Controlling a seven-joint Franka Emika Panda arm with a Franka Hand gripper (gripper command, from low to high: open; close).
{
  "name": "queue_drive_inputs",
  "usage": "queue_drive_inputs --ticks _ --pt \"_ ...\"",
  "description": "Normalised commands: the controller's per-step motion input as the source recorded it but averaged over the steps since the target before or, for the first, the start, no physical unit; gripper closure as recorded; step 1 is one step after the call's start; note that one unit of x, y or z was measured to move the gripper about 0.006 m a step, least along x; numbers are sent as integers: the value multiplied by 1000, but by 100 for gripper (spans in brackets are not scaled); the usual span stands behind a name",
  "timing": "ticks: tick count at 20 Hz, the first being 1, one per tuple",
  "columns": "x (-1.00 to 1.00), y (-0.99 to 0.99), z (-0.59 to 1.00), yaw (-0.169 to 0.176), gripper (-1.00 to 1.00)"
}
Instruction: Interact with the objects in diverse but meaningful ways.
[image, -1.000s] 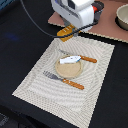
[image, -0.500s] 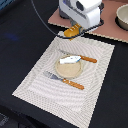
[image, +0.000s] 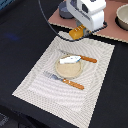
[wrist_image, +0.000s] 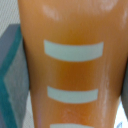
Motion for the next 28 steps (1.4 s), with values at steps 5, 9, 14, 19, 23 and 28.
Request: queue_drive_inputs --ticks 5,9,14,19,23,28 --pt "1 121 -358 -3 100" --pt "24 96 -322 -10 100" --pt "82 151 -261 -2 100" --pt "177 233 -164 0 -100" --pt "305 411 926 0 -100" --pt "262 422 1000 -9 -100"
